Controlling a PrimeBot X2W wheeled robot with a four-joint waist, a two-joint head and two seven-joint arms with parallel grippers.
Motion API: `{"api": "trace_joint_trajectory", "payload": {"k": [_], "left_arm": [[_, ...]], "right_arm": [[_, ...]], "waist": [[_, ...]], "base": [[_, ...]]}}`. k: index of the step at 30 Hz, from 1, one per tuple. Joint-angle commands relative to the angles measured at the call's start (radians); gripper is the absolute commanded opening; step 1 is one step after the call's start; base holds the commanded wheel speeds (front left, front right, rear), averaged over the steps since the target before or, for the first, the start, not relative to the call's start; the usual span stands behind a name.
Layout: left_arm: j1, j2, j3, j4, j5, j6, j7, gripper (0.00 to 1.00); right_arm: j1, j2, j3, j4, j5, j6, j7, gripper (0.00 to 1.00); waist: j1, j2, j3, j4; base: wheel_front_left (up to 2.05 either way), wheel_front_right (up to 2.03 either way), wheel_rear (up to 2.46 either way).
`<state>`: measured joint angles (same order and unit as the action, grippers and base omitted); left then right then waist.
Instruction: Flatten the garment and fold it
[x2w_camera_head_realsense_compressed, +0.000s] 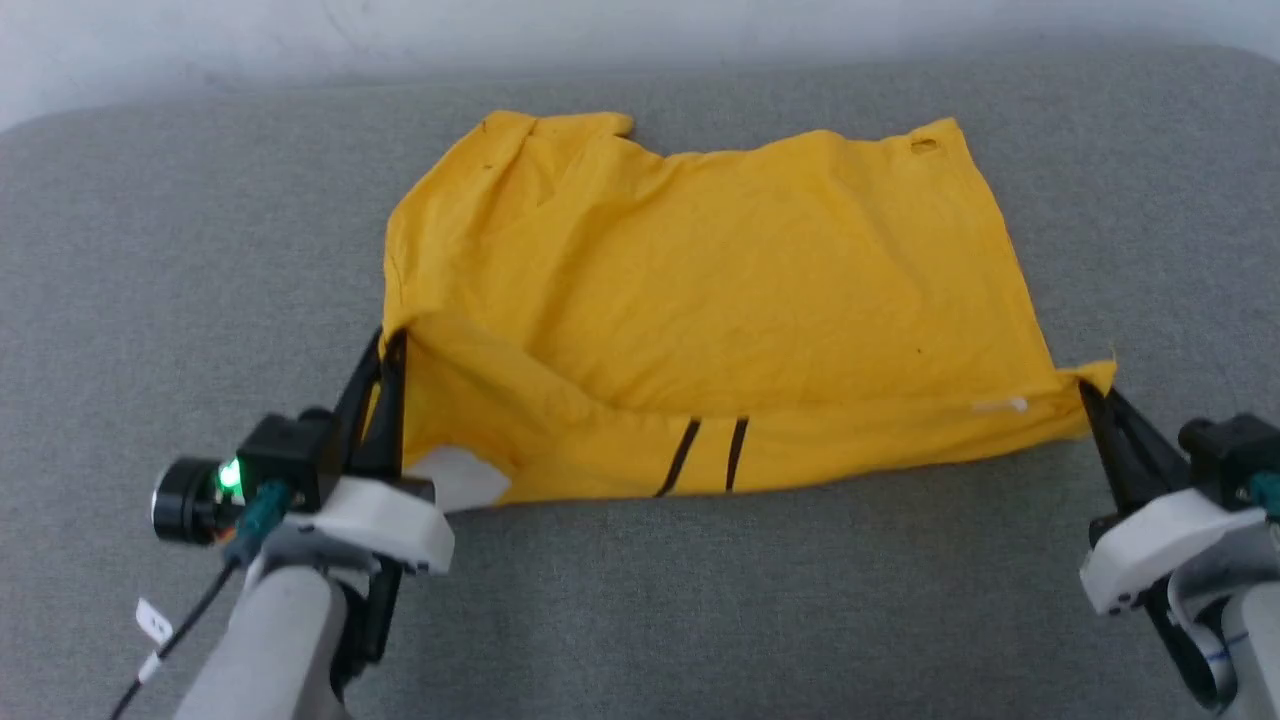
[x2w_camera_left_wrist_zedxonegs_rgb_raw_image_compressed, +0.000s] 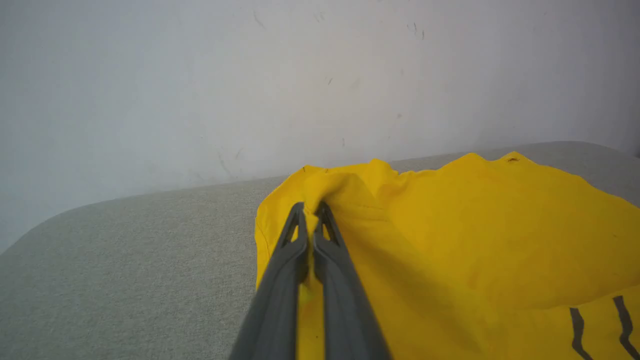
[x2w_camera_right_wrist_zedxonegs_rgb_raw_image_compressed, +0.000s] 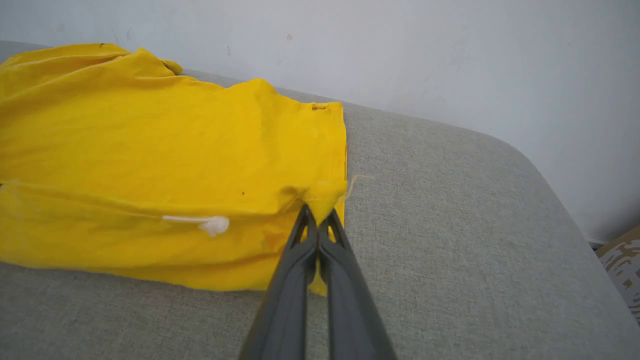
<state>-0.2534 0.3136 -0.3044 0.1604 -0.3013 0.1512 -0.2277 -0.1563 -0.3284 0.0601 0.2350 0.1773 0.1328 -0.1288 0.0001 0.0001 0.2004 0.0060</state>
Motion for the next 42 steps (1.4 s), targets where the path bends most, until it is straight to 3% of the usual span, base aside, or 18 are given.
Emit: {"api": "trace_joint_trajectory", "payload": {"k": [1,10,19,29,30,31,32,33,37,42], "left_arm": [[-0.046,0.008,-0.002,0.016,0.011,-0.007,0.004,0.00],[-0.227,0.038,0.006,0.136,-0.004,-0.055,0.078,0.00],[-0.315,0.057,0.020,0.267,-0.061,-0.058,0.304,0.00],[-0.310,0.053,0.021,0.277,-0.167,-0.088,0.559,0.00],[-0.309,0.051,0.024,0.272,-0.176,-0.087,0.570,0.15],[-0.307,0.047,0.029,0.264,-0.184,-0.082,0.573,0.89],[-0.305,0.044,0.035,0.254,-0.189,-0.077,0.568,1.00],[-0.303,0.042,0.040,0.240,-0.190,-0.072,0.553,1.00],[-0.280,0.028,0.082,0.190,-0.190,-0.039,0.425,1.00],[-0.203,0.012,0.127,0.121,-0.165,-0.002,0.198,1.00]], "right_arm": [[-0.042,-0.008,0.006,0.011,0.006,-0.002,0.010,0.00],[-0.193,-0.039,0.032,0.097,0.043,-0.002,0.108,0.00],[-0.357,-0.086,0.143,0.177,0.163,-0.002,0.263,0.00],[-0.472,-0.153,0.260,0.252,0.383,-0.002,0.594,0.00],[-0.477,-0.156,0.260,0.258,0.395,-0.002,0.616,0.00],[-0.481,-0.157,0.258,0.260,0.403,-0.002,0.631,0.24],[-0.482,-0.156,0.252,0.258,0.409,-0.002,0.633,0.65],[-0.482,-0.153,0.244,0.255,0.415,-0.002,0.629,1.00],[-0.456,-0.134,0.208,0.232,0.431,-0.002,0.556,1.00],[-0.381,-0.122,0.161,0.168,0.389,-0.002,0.314,1.00]], "waist": [[-0.0001,-0.0001,0.028,-0.014],[-0.0001,-0.0001,0.111,-0.027],[-0.0001,-0.0001,0.181,-0.036],[-0.0001,-0.0001,0.215,-0.023],[-0.0001,-0.0001,0.215,-0.021],[-0.0001,-0.0001,0.213,-0.019],[-0.0001,-0.0001,0.210,-0.017],[-0.0001,-0.0001,0.206,-0.016],[-0.0001,-0.0001,0.177,-0.014],[-0.0001,-0.0001,0.120,-0.014]], "base": [[0.00,0.00,0.00],[0.00,0.00,0.00],[0.00,0.00,0.00],[0.00,0.00,0.00],[0.00,0.00,0.00],[0.00,0.00,0.00],[0.00,0.00,0.00],[0.00,0.00,0.00],[0.00,0.00,0.00],[0.00,0.00,0.00]]}}
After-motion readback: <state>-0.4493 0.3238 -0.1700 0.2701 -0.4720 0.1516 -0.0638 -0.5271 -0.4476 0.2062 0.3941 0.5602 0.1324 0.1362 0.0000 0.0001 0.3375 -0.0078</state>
